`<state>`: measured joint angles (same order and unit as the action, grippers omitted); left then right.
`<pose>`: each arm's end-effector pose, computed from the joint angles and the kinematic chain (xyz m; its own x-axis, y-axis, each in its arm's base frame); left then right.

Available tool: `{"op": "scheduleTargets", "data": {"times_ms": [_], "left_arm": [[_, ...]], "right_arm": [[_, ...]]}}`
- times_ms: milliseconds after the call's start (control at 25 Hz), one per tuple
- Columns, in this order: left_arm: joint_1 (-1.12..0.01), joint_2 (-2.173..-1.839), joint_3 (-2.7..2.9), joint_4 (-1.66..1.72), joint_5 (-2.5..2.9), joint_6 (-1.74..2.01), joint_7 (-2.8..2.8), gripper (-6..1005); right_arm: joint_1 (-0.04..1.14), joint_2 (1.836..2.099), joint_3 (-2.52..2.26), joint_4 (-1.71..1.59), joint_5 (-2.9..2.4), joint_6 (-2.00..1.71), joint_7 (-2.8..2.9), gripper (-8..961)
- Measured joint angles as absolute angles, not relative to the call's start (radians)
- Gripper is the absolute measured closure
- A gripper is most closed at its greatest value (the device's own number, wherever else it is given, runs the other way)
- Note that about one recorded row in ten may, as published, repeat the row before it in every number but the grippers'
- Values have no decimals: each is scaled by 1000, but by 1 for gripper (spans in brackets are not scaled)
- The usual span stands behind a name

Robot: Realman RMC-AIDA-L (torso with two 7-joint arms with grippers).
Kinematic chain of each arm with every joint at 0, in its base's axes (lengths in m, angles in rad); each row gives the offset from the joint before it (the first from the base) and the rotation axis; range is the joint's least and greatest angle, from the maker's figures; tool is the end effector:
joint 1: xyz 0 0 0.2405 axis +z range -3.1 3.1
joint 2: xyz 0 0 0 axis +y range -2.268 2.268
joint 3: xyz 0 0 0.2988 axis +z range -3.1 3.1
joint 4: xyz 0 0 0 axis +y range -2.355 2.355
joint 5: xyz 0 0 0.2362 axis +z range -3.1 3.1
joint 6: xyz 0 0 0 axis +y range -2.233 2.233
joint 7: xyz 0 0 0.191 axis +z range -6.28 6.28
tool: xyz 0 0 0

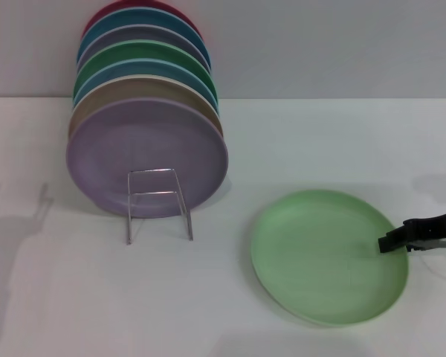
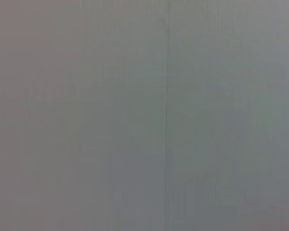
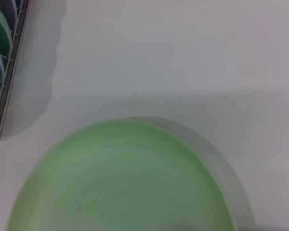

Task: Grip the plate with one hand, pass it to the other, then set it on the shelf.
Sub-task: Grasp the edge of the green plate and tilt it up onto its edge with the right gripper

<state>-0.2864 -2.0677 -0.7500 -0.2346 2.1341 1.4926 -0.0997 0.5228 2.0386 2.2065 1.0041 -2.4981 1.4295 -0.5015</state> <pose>-0.3720 0.3441 -0.0118 0.6493 -0.2939 0.7014 0.7235 -0.0454 -0.6888 0.3458 0.4078 -0.0224 0.2416 -0.9468 -0.2125 -0.9337 -0.1671 -0.3168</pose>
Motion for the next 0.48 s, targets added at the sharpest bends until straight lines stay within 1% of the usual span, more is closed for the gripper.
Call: {"op": "scheduleTargets", "data": {"times_ms": [40,360,480], "left_arm": [[-286,-2068,-750,-235,2134,1493,-100,192],[-289,-2068,-750,-233,2134,1493,-100,194],[-291,-2068,-750,-233,2134,1493,-100,194]], "right_arm": [[524,2039,2207,1001,-2498,1430,-501,547],[530,2039,2206,991,-2506,1430,-502,735],[533,2038,2205,990,-2509,1430,-501,740]]}}
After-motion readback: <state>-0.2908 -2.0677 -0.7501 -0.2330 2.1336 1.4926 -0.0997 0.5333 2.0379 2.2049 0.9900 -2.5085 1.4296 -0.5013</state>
